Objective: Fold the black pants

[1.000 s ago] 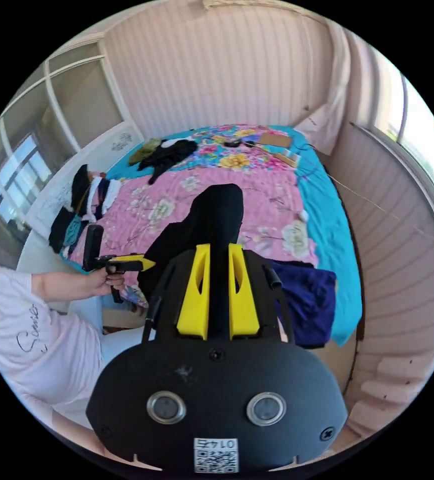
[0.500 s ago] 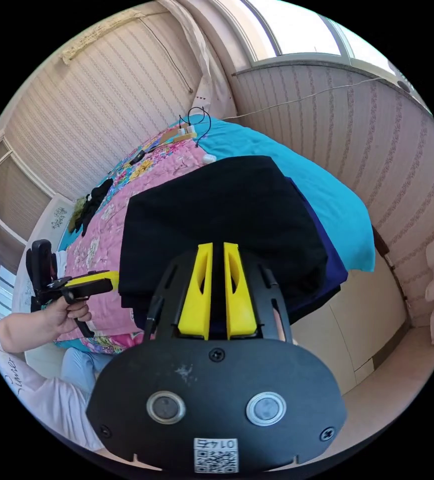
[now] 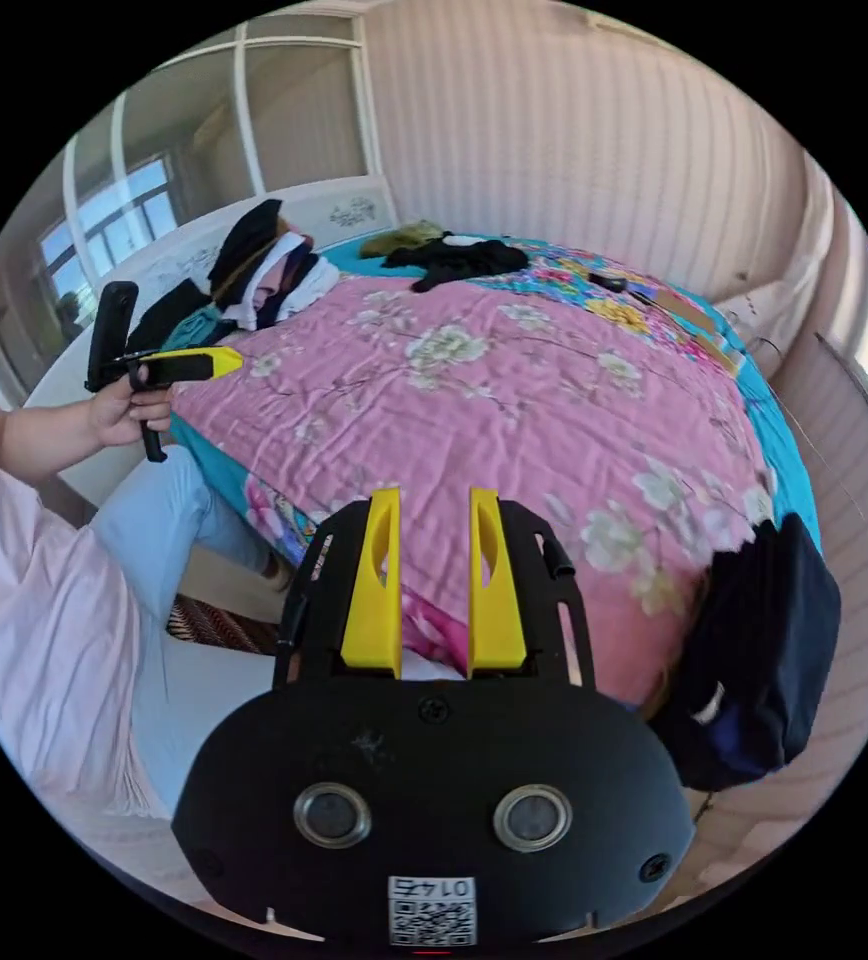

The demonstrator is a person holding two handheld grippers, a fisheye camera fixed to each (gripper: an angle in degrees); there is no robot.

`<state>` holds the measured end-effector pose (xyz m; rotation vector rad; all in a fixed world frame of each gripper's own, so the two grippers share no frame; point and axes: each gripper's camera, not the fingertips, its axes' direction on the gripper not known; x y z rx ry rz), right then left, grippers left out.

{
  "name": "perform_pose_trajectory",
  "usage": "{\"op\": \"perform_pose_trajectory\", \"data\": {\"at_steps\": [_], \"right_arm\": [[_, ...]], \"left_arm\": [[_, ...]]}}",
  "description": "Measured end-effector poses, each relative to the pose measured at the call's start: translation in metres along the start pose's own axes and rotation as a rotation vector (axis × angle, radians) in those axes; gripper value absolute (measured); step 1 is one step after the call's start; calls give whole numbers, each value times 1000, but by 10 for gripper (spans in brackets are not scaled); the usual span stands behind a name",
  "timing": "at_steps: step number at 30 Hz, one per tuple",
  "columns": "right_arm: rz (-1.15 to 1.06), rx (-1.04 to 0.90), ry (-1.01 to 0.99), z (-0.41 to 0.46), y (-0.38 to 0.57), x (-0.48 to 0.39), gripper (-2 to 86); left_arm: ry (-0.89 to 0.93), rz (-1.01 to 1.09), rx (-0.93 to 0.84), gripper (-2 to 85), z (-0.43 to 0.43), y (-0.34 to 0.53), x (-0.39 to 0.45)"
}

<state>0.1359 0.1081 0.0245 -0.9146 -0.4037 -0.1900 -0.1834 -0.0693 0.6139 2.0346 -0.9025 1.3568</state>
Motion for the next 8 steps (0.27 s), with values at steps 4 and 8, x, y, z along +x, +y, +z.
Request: {"op": "perform_pose_trajectory", "data": {"at_steps": [4, 8], "right_arm": [[-224, -40, -228, 79, -80, -108, 111], [-429, -25, -400, 139, -151, -216, 113]], "left_arm": [[-365, -175, 124, -3, -137, 84, -49], [-824, -308, 159, -1, -229, 158, -83]]}}
